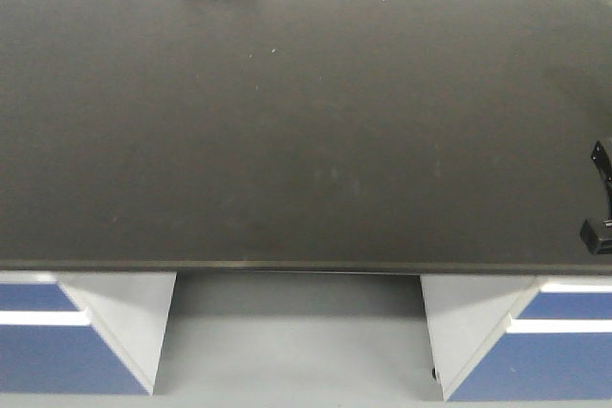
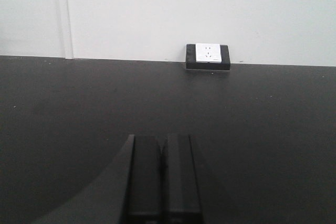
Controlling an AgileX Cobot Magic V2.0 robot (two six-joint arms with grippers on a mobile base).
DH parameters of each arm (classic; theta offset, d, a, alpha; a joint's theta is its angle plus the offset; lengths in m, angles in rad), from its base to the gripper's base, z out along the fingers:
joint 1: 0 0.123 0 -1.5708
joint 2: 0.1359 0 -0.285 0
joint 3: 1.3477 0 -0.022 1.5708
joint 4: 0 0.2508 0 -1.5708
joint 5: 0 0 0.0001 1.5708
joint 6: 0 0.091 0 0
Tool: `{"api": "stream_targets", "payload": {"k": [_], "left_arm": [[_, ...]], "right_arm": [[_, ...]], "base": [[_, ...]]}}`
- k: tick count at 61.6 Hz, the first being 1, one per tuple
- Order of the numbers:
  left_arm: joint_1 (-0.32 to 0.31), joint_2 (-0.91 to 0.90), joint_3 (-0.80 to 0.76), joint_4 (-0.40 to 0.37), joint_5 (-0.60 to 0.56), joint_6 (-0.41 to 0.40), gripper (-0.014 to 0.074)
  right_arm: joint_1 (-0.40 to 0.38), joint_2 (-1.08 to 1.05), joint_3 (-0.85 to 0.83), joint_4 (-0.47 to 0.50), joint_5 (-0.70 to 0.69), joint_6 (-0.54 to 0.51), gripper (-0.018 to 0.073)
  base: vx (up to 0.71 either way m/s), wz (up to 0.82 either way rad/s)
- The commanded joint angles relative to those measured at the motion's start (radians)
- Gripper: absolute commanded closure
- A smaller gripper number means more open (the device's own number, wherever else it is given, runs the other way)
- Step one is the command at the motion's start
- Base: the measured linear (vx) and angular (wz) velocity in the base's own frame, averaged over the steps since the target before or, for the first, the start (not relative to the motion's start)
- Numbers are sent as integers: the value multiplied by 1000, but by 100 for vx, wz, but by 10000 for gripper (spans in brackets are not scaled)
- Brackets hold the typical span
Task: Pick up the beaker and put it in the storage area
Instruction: 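Extend the right arm forward and lower the beaker onto the bench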
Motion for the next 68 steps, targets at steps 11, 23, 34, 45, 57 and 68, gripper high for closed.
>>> {"api": "stream_targets", "payload": {"k": [11, 23, 34, 45, 57, 68], "left_arm": [[-6, -19, 22, -6, -84, -6, 605], [-6, -19, 22, -6, -84, -6, 605], [-6, -19, 22, -6, -84, -6, 605], [-6, -19, 22, -6, -84, -6, 605], [-6, -19, 22, -6, -84, -6, 605], [-6, -19, 22, -6, -84, -6, 605]], "right_arm": [[2, 3, -32, 4, -51, 0, 559], [2, 3, -32, 4, -51, 0, 559], [2, 3, -32, 4, -51, 0, 559], [2, 3, -33, 5, -52, 0, 559], [2, 3, -32, 5, -52, 0, 559], [2, 15, -32, 4, -78, 0, 559]], "base": [[15, -5], [10, -5], [5, -2], [1, -1], [0, 0], [0, 0]]}}
